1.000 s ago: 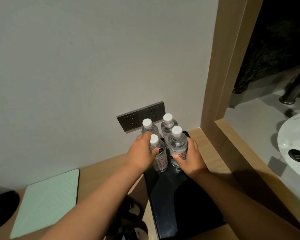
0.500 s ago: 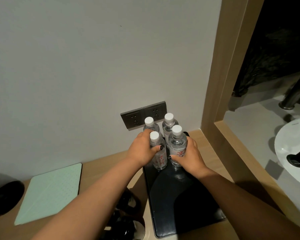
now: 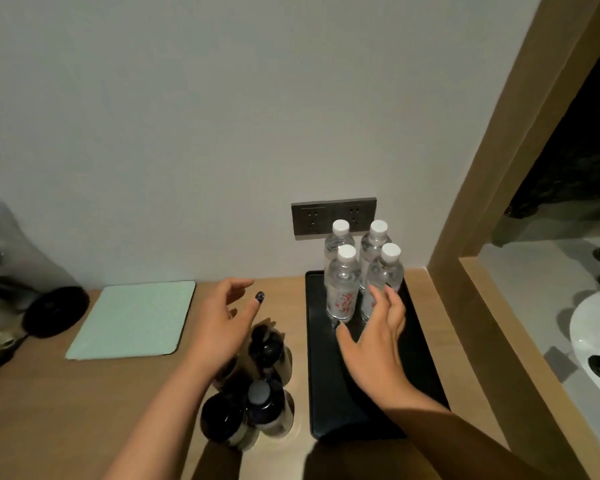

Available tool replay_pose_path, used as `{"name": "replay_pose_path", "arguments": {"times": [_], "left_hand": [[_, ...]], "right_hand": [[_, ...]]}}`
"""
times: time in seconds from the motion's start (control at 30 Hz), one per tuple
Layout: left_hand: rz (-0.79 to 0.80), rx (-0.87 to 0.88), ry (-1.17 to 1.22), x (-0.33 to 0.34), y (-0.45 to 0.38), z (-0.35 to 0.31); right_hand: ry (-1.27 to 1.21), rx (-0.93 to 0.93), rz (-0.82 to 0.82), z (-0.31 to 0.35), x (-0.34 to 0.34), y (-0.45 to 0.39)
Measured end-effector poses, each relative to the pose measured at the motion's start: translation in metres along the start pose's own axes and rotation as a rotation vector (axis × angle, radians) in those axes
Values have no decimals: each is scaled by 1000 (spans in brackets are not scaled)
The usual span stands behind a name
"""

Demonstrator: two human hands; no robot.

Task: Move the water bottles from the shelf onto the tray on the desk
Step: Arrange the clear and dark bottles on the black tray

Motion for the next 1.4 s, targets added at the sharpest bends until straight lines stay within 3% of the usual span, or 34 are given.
{"name": "replay_pose_path", "arguments": {"times": [0.1,0.2,0.3,0.47,0.7,0.77,0.9,1.0,1.2,1.4], "left_hand": [[-151,-80,88,-41,15,29],[-158,-121,121,-61,26,59],[-47,-148,95,-66,26,83],[303,-153,86,-33,28,110],[405,-16,113,-14,20,117],[400,-25,150,-21,14,122],[226,-143,314,-65,-7,132],[148,-122,381,-105,-23,120],[181,-186,575,-163,-41,83],[307,-315,778,-182,-33,63]], "right_hand": [[-6,-93,81,28,12,23],[-44,-109,131,48,26,41],[-74,-52,161,62,42,57],[-78,-21,118,86,63,82],[1,-52,17,108,72,116],[19,-62,17,113,74,124],[7,-101,35,129,76,132],[13,-150,87,148,84,133],[58,-194,245,180,117,135],[-17,-114,275,188,111,126]]}}
Point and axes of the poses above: each hand's wrist, its own y-axis away from the middle knuckle, its own x-axis out of the palm, z = x × y, the point moved 9 cm from there along -y, towards the middle knuckle, and after that the axes turned 9 degrees about -z, right-handed, at the moved point
